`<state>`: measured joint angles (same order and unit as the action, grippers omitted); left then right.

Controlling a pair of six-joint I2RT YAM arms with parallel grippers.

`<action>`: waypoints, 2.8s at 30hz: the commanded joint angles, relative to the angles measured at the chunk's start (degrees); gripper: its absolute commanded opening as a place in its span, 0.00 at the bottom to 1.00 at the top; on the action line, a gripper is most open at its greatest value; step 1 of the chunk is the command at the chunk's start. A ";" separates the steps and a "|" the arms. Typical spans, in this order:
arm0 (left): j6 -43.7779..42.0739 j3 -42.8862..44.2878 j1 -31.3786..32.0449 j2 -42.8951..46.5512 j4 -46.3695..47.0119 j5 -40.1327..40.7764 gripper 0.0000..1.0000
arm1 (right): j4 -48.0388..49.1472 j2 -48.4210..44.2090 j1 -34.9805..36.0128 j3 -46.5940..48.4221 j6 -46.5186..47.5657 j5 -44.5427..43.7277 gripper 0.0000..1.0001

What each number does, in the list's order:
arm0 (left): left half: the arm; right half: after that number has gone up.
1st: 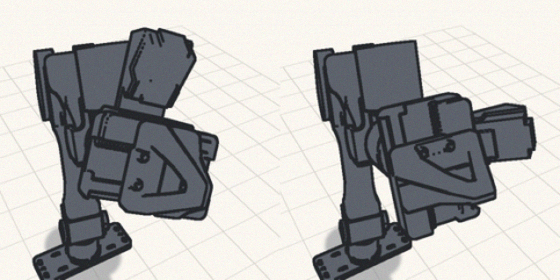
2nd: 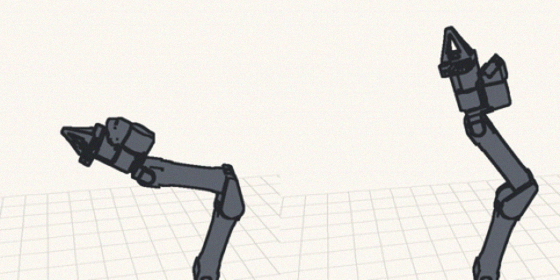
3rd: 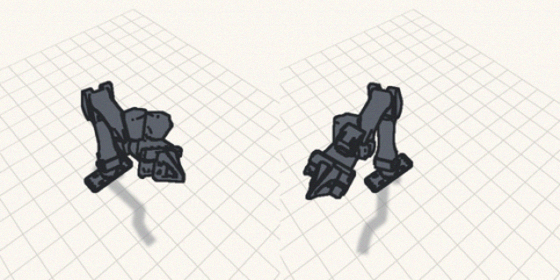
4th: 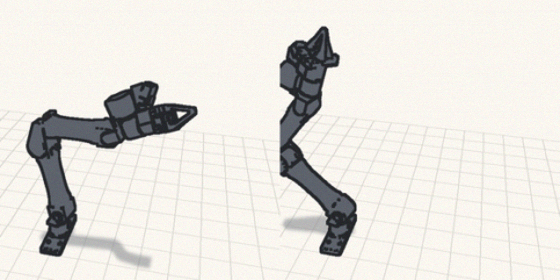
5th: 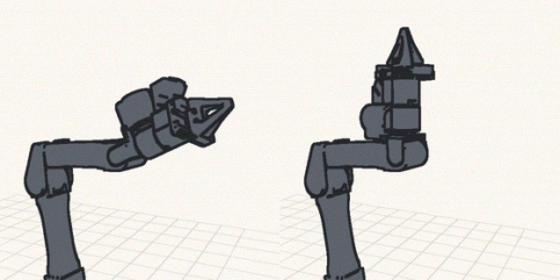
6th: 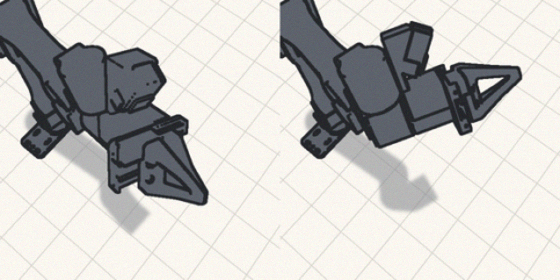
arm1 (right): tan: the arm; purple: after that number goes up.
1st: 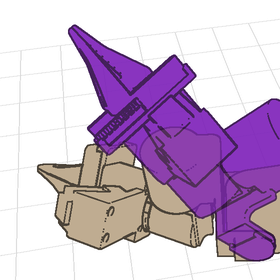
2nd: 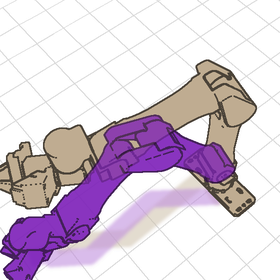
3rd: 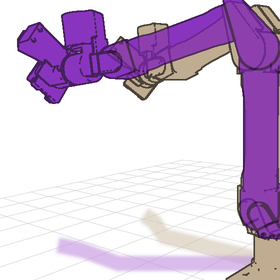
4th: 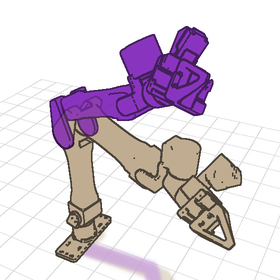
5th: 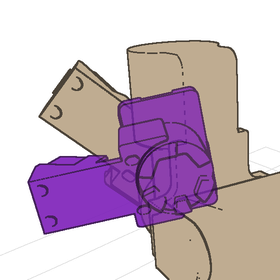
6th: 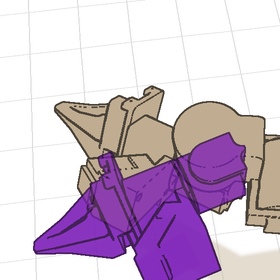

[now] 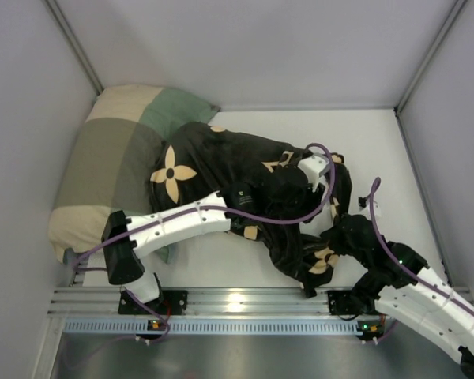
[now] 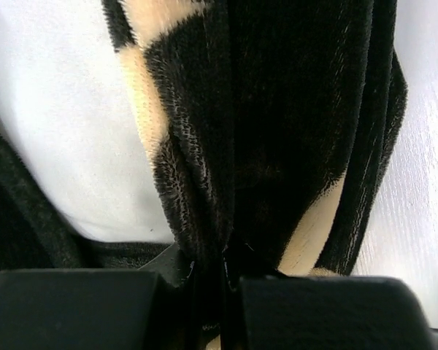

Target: Remove the pillowcase from the pillow

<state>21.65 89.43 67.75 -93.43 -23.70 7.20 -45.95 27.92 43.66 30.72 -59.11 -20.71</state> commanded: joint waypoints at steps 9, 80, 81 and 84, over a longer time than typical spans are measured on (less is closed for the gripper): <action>1.64 4.43 3.26 -11.94 -6.33 17.36 0.77 | -5.46 -3.84 0.37 0.83 -1.27 -2.14 0.00; 5.86 23.36 -22.04 -14.95 -2.41 -2.01 0.00 | 24.96 16.30 14.35 -7.78 3.04 6.30 0.40; 6.47 21.07 -21.96 -13.20 -1.01 -3.50 0.00 | 24.43 14.29 13.22 -6.82 3.12 6.38 0.46; 8.22 13.59 -21.87 -11.08 4.18 -5.43 0.00 | 23.54 14.87 8.74 -4.62 4.44 8.75 0.56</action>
<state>28.34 105.93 48.60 -110.59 -38.15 -1.69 -18.11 42.19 54.19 23.70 -55.57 -19.55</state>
